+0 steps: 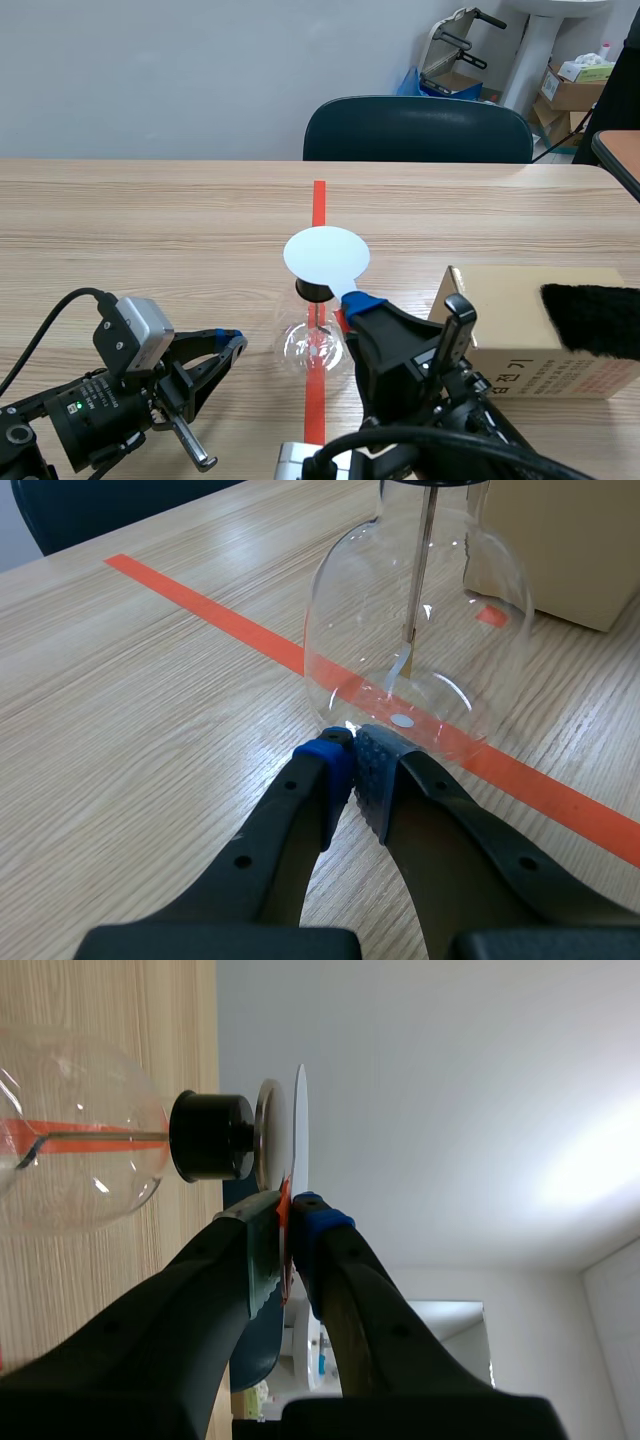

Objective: Do the electroscope experiment

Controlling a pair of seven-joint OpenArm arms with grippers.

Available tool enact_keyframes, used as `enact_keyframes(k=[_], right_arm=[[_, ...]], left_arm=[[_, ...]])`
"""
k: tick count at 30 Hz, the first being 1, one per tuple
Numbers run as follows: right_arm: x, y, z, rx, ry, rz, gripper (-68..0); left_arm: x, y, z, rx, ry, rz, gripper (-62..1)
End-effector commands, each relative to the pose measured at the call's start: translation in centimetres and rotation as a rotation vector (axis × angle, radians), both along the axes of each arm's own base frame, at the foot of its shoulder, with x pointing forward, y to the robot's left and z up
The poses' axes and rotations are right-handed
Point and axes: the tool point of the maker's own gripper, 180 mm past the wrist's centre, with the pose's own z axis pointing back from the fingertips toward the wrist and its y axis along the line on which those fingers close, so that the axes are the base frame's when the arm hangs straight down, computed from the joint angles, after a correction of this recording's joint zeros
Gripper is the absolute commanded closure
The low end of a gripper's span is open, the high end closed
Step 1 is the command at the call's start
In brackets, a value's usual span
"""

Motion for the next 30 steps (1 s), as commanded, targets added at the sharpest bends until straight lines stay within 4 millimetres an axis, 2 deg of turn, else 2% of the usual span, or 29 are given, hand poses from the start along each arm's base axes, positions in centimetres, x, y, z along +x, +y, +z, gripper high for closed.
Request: enact_keyframes(k=[1,11,18,24,30], right_arm=[[0.8,-0.5,1.2,0.004,-0.046,-0.025,-1.7],[2.9,-5.1,1.1,0.001,-0.041,-0.305,-1.7],[3.5,-7.9,1.1,0.0,-0.038,-0.464,-1.7],[3.6,-8.6,1.1,0.0,-0.037,-0.503,-1.7],[3.5,-7.7,1.1,0.0,-0.038,-0.458,-1.7]], left_arm=[[0.1,-0.7,1.0,-0.035,-0.023,-0.006,-4.4],[0.1,-0.7,1.0,-0.034,-0.024,-0.005,-4.4],[0.1,-0.7,1.0,-0.034,-0.024,-0.005,-4.4],[0.1,-0.7,1.0,-0.034,-0.024,-0.005,-4.4],[0.1,-0.7,1.0,-0.034,-0.024,-0.005,-4.4]])
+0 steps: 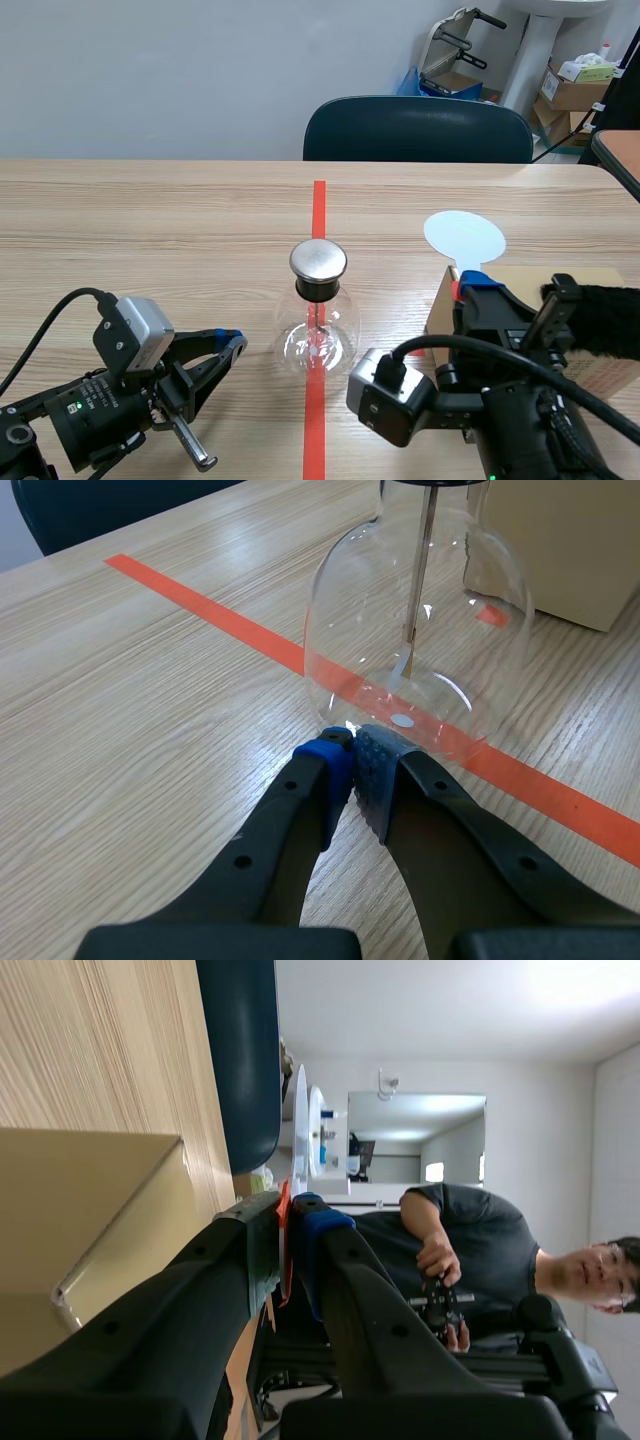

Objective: Do the electroscope experiment

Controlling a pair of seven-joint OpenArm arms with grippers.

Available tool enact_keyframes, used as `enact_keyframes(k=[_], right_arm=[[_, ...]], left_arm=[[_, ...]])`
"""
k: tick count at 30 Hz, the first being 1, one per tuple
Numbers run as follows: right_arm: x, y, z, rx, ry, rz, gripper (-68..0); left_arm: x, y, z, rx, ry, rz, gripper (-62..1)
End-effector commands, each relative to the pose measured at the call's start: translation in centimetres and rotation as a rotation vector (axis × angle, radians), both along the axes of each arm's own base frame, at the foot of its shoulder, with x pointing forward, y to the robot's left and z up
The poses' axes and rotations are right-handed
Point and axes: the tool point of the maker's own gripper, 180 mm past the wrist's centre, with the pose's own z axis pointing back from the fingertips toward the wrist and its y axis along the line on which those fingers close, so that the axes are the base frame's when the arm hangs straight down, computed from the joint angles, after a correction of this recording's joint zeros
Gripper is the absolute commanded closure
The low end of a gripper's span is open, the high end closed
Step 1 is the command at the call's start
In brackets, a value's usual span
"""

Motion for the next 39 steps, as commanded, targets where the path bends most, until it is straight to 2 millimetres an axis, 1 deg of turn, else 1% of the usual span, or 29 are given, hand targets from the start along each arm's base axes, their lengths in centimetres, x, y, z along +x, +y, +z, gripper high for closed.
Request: enact_keyframes(k=[1,7,14,20,25,39], right_arm=[[0.5,0.3,1.3,0.004,-0.047,0.024,-1.7],[-0.1,2.7,1.3,0.005,-0.049,0.16,-1.7],[-1.2,5.6,1.4,0.006,-0.052,0.332,-1.7],[-2.2,7.3,1.4,0.007,-0.054,0.443,-1.7],[-2.6,7.9,1.4,0.007,-0.054,0.481,-1.7],[-2.6,7.9,1.4,0.007,-0.054,0.48,-1.7]], left_arm=[[0.1,-0.7,1.0,-0.035,-0.024,-0.006,-4.4],[0.1,-0.7,1.0,-0.035,-0.024,-0.006,-4.4],[0.1,-0.7,1.0,-0.035,-0.024,-0.006,-4.4],[0.1,-0.7,1.0,-0.035,-0.024,-0.006,-4.4],[0.1,-0.7,1.0,-0.035,-0.024,-0.006,-4.4],[0.1,-0.7,1.0,-0.036,-0.025,-0.006,-4.4]])
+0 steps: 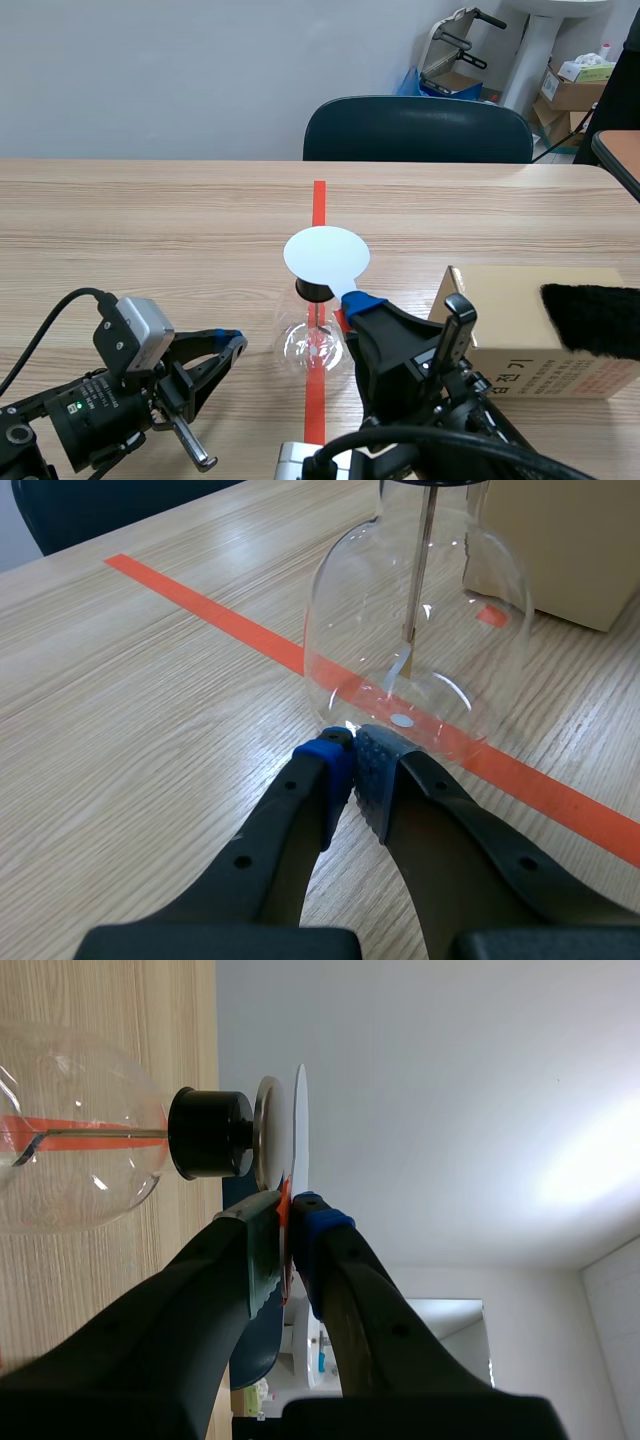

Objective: Do the electroscope experiment

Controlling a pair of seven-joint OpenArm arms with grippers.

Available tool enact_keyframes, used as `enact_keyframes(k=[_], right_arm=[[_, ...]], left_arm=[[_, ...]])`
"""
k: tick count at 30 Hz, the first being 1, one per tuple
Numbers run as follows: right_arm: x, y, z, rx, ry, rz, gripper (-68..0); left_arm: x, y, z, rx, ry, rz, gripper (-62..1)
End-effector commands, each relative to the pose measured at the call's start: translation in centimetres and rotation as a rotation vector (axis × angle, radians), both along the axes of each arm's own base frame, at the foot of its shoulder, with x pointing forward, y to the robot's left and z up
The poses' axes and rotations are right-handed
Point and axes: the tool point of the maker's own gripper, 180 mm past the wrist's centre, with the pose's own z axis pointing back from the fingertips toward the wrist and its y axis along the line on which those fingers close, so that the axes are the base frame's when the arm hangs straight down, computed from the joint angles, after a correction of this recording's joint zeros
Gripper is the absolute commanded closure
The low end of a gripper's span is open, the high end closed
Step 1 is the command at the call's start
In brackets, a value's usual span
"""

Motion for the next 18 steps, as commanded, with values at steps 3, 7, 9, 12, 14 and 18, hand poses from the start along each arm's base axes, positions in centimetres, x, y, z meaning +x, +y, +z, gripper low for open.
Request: enact_keyframes(k=[3,7,9,12,14,18], right_arm=[[0.5,-0.1,1.2,0.004,-0.047,0.001,-1.7],[0.5,-0.1,1.2,0.004,-0.047,0.001,-1.7],[0.6,-0.2,1.2,0.004,-0.047,-0.007,-1.7],[0.9,-0.6,1.2,0.003,-0.046,-0.032,-1.7],[1.1,-1.0,1.2,0.003,-0.046,-0.059,-1.7],[1.9,-2.4,1.2,0.003,-0.044,-0.145,-1.7]], left_arm=[[0.1,-0.7,1.0,-0.036,-0.025,-0.006,-4.4],[0.1,-0.7,1.0,-0.036,-0.025,-0.006,-4.4],[0.1,-0.7,1.0,-0.036,-0.025,-0.006,-4.4],[0.1,-0.7,1.0,-0.035,-0.025,-0.006,-4.4],[0.1,-0.7,1.0,-0.035,-0.025,-0.006,-4.4],[0.1,-0.7,1.0,-0.035,-0.025,-0.006,-4.4]])
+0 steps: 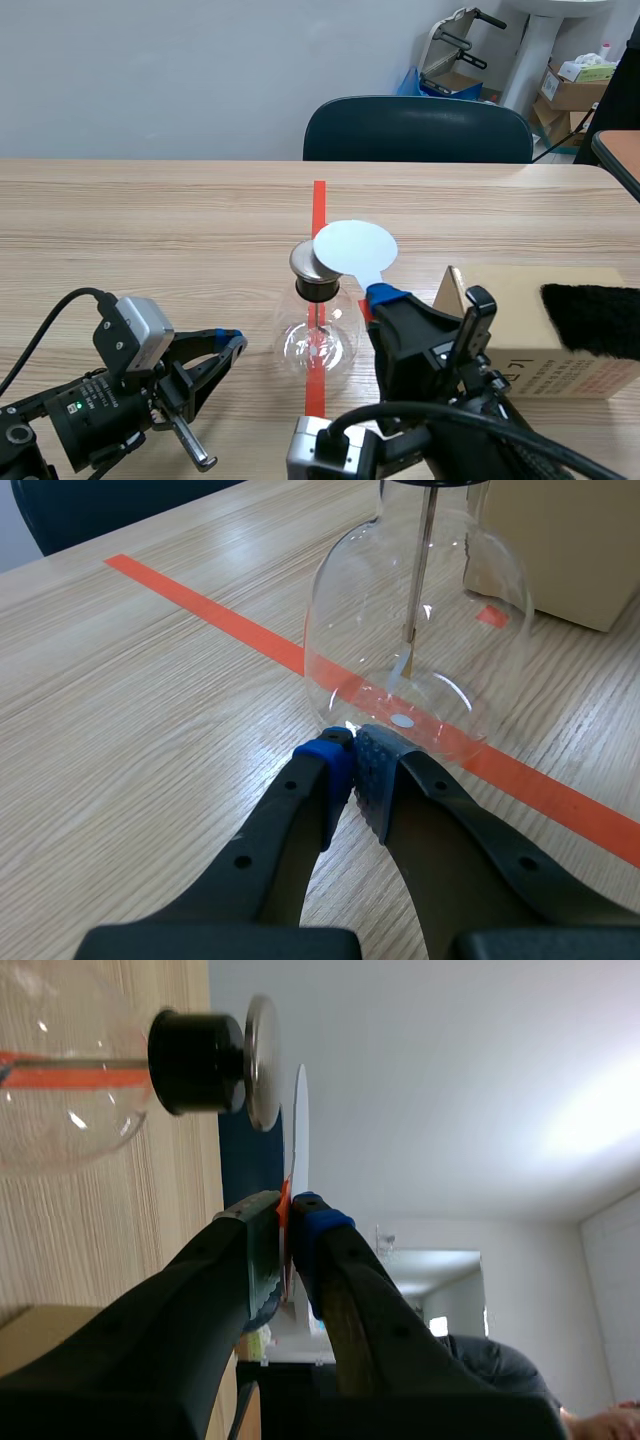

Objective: Do the electroscope experiment

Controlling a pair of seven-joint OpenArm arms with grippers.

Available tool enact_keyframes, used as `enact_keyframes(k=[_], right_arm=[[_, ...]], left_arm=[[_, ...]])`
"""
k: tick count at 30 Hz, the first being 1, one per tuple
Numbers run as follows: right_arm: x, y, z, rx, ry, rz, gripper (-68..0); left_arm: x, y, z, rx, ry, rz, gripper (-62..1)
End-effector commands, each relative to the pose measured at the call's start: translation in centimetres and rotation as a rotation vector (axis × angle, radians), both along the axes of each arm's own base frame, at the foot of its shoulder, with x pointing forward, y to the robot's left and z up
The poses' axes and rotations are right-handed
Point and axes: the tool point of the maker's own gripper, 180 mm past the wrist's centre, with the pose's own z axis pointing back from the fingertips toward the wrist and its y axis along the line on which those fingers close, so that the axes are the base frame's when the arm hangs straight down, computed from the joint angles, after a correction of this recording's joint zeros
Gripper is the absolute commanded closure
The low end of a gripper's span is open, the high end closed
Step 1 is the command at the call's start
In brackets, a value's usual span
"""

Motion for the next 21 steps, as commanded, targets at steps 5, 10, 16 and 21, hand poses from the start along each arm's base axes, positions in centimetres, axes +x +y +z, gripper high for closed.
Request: enact_keyframes(k=[5,10,16,21], right_arm=[[1.5,-2.4,1.2,0.003,-0.044,-0.138,-1.7],[2.1,-4.3,1.2,0.002,-0.042,-0.248,-1.7],[2.3,-5.7,1.2,0.001,-0.041,-0.328,-1.7],[2.4,-6.0,1.2,0.001,-0.041,-0.342,-1.7]], left_arm=[[0.1,-0.7,1.0,-0.035,-0.025,-0.006,-4.4],[0.1,-0.7,1.0,-0.035,-0.025,-0.006,-4.4],[0.1,-0.7,1.0,-0.035,-0.025,-0.006,-4.4],[0.1,-0.7,1.0,-0.035,-0.025,-0.006,-4.4]])
